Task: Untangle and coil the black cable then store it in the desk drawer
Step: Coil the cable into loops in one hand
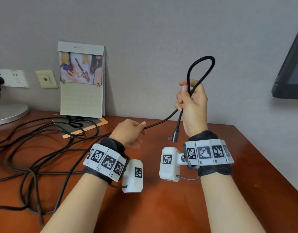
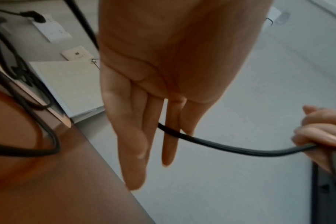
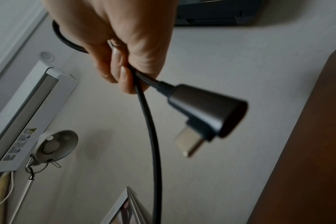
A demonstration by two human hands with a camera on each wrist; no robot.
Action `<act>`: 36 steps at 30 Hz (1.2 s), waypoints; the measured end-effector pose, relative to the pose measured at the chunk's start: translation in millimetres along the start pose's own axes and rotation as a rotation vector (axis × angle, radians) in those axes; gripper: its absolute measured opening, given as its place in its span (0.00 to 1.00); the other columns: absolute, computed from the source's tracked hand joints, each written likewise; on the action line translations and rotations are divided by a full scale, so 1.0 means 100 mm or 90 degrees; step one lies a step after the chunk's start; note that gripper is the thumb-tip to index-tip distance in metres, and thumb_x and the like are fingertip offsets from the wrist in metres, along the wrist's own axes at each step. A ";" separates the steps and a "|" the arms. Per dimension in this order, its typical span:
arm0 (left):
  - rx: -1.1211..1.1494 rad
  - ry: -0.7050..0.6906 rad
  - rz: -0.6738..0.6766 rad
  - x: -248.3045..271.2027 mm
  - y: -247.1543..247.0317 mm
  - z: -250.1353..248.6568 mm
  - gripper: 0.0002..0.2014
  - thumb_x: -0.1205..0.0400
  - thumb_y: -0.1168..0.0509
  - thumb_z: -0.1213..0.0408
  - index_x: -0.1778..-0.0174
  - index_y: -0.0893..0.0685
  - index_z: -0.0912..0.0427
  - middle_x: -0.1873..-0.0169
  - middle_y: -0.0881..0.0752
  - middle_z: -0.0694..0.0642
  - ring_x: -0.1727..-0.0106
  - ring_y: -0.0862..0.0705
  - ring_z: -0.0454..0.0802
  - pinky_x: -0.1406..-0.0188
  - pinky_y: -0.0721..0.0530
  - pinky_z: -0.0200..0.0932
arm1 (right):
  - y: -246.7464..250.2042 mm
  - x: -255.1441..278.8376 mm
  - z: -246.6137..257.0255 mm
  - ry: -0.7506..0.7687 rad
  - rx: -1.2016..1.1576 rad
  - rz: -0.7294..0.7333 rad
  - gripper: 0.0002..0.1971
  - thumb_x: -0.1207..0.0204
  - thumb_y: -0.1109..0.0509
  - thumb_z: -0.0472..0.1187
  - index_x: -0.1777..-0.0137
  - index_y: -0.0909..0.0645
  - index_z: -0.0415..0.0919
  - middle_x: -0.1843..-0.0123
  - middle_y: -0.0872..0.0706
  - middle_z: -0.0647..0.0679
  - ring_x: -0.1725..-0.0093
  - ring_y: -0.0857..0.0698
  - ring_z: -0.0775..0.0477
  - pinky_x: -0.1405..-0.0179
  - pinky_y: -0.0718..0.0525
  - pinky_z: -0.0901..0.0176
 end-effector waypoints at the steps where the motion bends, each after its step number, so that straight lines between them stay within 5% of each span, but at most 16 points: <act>1: 0.009 0.008 -0.017 -0.01 0.02 0.02 0.19 0.15 0.43 0.48 0.54 0.13 0.58 0.65 0.10 0.61 0.68 0.11 0.52 0.70 0.12 0.39 | 0.01 -0.01 0.01 -0.001 0.000 -0.007 0.11 0.16 0.45 0.29 0.53 0.26 0.44 0.73 0.32 0.53 0.76 0.33 0.61 0.76 0.34 0.67; 3: 0.045 0.006 -0.056 -0.03 0.05 0.05 0.15 0.16 0.39 0.51 0.53 0.13 0.59 0.64 0.10 0.60 0.69 0.11 0.52 0.73 0.14 0.37 | 0.02 -0.01 0.00 -0.001 0.014 -0.005 0.10 0.16 0.45 0.29 0.53 0.27 0.43 0.73 0.32 0.52 0.76 0.34 0.61 0.77 0.35 0.68; 8: 0.024 -0.161 -0.172 -0.04 0.01 -0.02 0.08 0.19 0.34 0.67 0.49 0.11 0.59 0.60 0.09 0.56 0.58 0.11 0.51 0.46 0.13 0.51 | -0.07 0.02 -0.12 -0.033 0.107 0.043 0.09 0.16 0.43 0.33 0.57 0.28 0.43 0.74 0.28 0.53 0.77 0.32 0.61 0.77 0.34 0.68; 11: 0.034 -0.215 -0.116 0.03 -0.02 -0.15 0.21 0.17 0.39 0.72 0.30 0.21 0.51 0.59 0.09 0.54 0.53 0.12 0.48 0.42 0.15 0.50 | -0.10 0.05 -0.19 -0.072 0.150 0.084 0.10 0.16 0.43 0.35 0.60 0.28 0.44 0.74 0.26 0.49 0.78 0.31 0.58 0.76 0.32 0.64; 16: -0.128 -0.311 -0.018 0.17 -0.02 -0.31 0.38 0.15 0.42 0.70 0.20 0.54 0.33 0.62 0.11 0.58 0.61 0.14 0.54 0.51 0.15 0.43 | -0.13 0.07 -0.23 -0.097 0.147 0.093 0.11 0.15 0.43 0.37 0.59 0.26 0.41 0.64 0.15 0.41 0.67 0.13 0.47 0.60 0.13 0.56; 18: -0.162 -0.327 0.001 0.19 -0.04 -0.34 0.39 0.15 0.43 0.71 0.20 0.58 0.34 0.68 0.15 0.56 0.68 0.18 0.52 0.61 0.19 0.39 | -0.15 0.07 -0.28 -0.120 0.142 0.099 0.10 0.15 0.42 0.38 0.58 0.23 0.40 0.60 0.14 0.39 0.61 0.12 0.45 0.53 0.12 0.48; 20: -0.171 -0.323 0.026 0.21 -0.06 -0.36 0.41 0.16 0.42 0.71 0.19 0.61 0.36 0.70 0.17 0.60 0.68 0.19 0.55 0.63 0.19 0.44 | -0.19 0.08 -0.31 -0.132 0.160 0.095 0.10 0.17 0.40 0.42 0.59 0.21 0.44 0.59 0.14 0.40 0.56 0.12 0.43 0.48 0.14 0.39; 23: -0.171 -0.324 0.014 0.19 -0.05 -0.35 0.42 0.16 0.40 0.70 0.19 0.62 0.39 0.74 0.20 0.59 0.71 0.19 0.53 0.68 0.20 0.37 | -0.22 0.09 -0.32 -0.160 0.149 0.092 0.14 0.23 0.38 0.49 0.58 0.21 0.39 0.54 0.14 0.30 0.50 0.14 0.30 0.47 0.18 0.28; 28: -0.126 -0.314 0.049 0.19 -0.11 -0.35 0.45 0.18 0.39 0.73 0.20 0.65 0.39 0.65 0.13 0.68 0.65 0.12 0.60 0.57 0.13 0.57 | -0.24 0.10 -0.30 -0.153 0.164 0.091 0.09 0.16 0.41 0.42 0.56 0.21 0.44 0.55 0.14 0.43 0.51 0.15 0.44 0.42 0.17 0.39; 32: -0.160 -0.319 0.007 0.20 -0.17 -0.36 0.44 0.18 0.41 0.73 0.19 0.65 0.42 0.62 0.14 0.63 0.68 0.16 0.54 0.67 0.15 0.41 | -0.21 0.09 -0.34 -0.146 0.201 0.101 0.09 0.15 0.43 0.41 0.46 0.23 0.38 0.52 0.16 0.45 0.54 0.17 0.52 0.54 0.17 0.58; 34: -0.148 -0.311 0.027 0.23 -0.15 -0.36 0.40 0.16 0.43 0.70 0.19 0.62 0.39 0.69 0.16 0.58 0.74 0.17 0.49 0.72 0.18 0.34 | -0.16 0.07 -0.41 -0.158 0.207 0.090 0.07 0.15 0.43 0.40 0.51 0.25 0.42 0.56 0.18 0.49 0.57 0.19 0.52 0.55 0.20 0.56; 36: -0.070 -0.276 0.031 0.25 -0.10 -0.37 0.34 0.14 0.42 0.65 0.19 0.53 0.37 0.66 0.12 0.57 0.73 0.13 0.49 0.66 0.12 0.41 | -0.07 0.02 -0.45 -0.163 0.239 0.046 0.10 0.16 0.44 0.40 0.58 0.27 0.49 0.59 0.21 0.55 0.55 0.20 0.51 0.54 0.24 0.54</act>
Point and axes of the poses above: each hand's wrist, its own x-axis away from the middle knuckle, its own y-axis out of the back of the hand, z = x × y, the point moved 1 cm from there along -x, towards the middle knuckle
